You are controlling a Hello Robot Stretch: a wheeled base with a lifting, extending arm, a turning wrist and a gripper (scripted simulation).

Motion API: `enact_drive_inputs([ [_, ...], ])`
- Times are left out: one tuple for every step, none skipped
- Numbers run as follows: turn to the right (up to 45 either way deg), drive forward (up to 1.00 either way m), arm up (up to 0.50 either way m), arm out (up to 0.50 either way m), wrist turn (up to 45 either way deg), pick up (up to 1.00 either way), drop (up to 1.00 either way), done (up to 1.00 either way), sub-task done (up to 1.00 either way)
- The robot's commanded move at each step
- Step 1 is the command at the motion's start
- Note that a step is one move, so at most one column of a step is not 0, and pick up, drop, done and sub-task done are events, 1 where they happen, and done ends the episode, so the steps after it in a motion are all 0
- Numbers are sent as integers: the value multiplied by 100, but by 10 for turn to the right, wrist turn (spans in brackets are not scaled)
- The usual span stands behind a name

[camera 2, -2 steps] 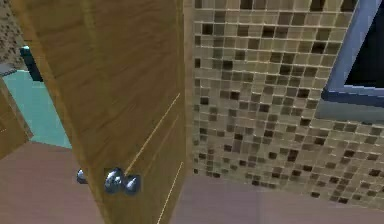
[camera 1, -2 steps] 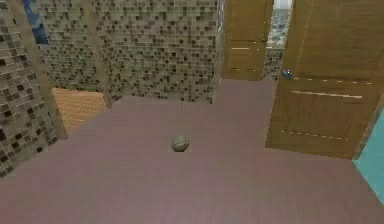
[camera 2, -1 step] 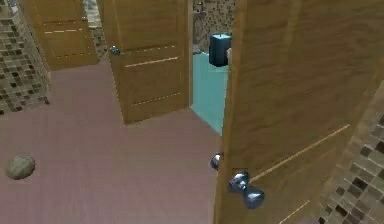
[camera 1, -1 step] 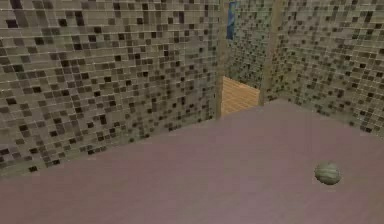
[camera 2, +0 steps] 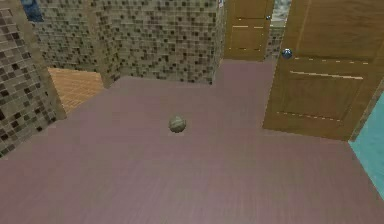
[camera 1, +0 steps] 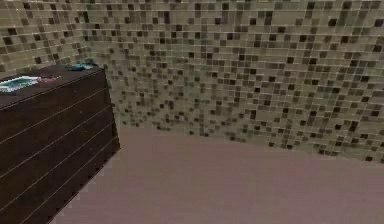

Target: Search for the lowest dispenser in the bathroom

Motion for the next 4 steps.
enact_drive_inputs([
  [-90, 0, 0, 0, 0, 0, 0, 0, 0],
  [0, 65, 0, 0, 0, 0, 0, 0, 0],
  [450, 0, 0, 0, 0, 0, 0, 0, 0],
  [450, 0, 0, 0, 0, 0, 0, 0, 0],
])
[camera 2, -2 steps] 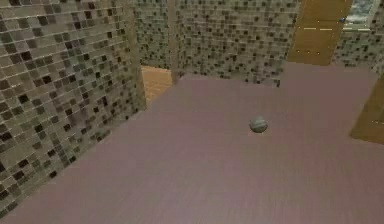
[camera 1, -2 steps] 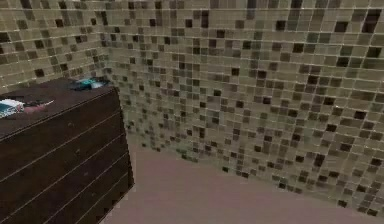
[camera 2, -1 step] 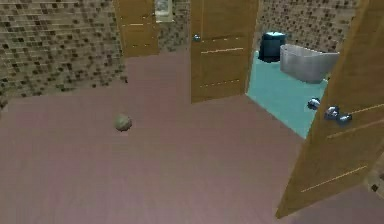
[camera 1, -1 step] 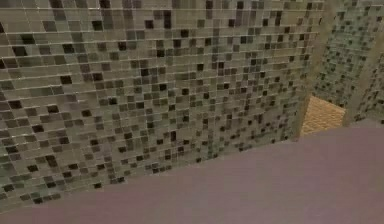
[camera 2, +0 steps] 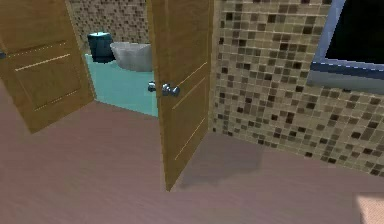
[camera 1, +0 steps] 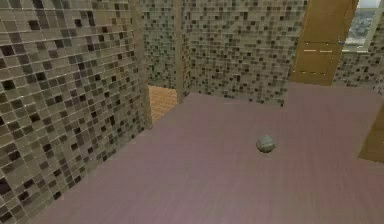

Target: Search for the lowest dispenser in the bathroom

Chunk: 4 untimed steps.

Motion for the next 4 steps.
enact_drive_inputs([
  [30, 0, 0, 0, 0, 0, 0, 0, 0],
  [0, 40, 0, 0, 0, 0, 0, 0, 0],
  [180, 0, 0, 0, 0, 0, 0, 0, 0],
  [0, 45, 0, 0, 0, 0, 0, 0, 0],
])
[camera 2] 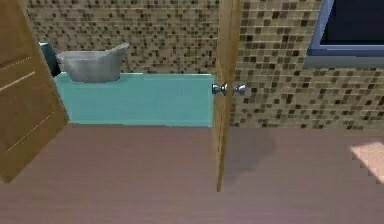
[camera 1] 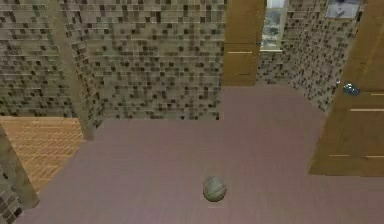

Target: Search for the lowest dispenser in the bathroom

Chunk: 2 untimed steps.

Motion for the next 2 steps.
enact_drive_inputs([
  [300, 0, 0, 0, 0, 0, 0, 0, 0],
  [0, 30, 0, 0, 0, 0, 0, 0, 0],
])
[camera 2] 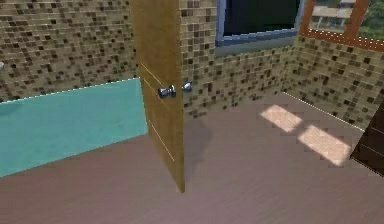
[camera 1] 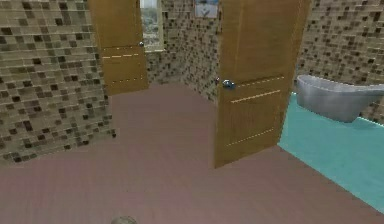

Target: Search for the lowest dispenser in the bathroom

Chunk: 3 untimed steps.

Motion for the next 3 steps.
enact_drive_inputs([
  [450, 0, 0, 0, 0, 0, 0, 0, 0],
  [150, 0, 0, 0, 0, 0, 0, 0, 0],
  [0, 100, 0, 0, 0, 0, 0, 0, 0],
])
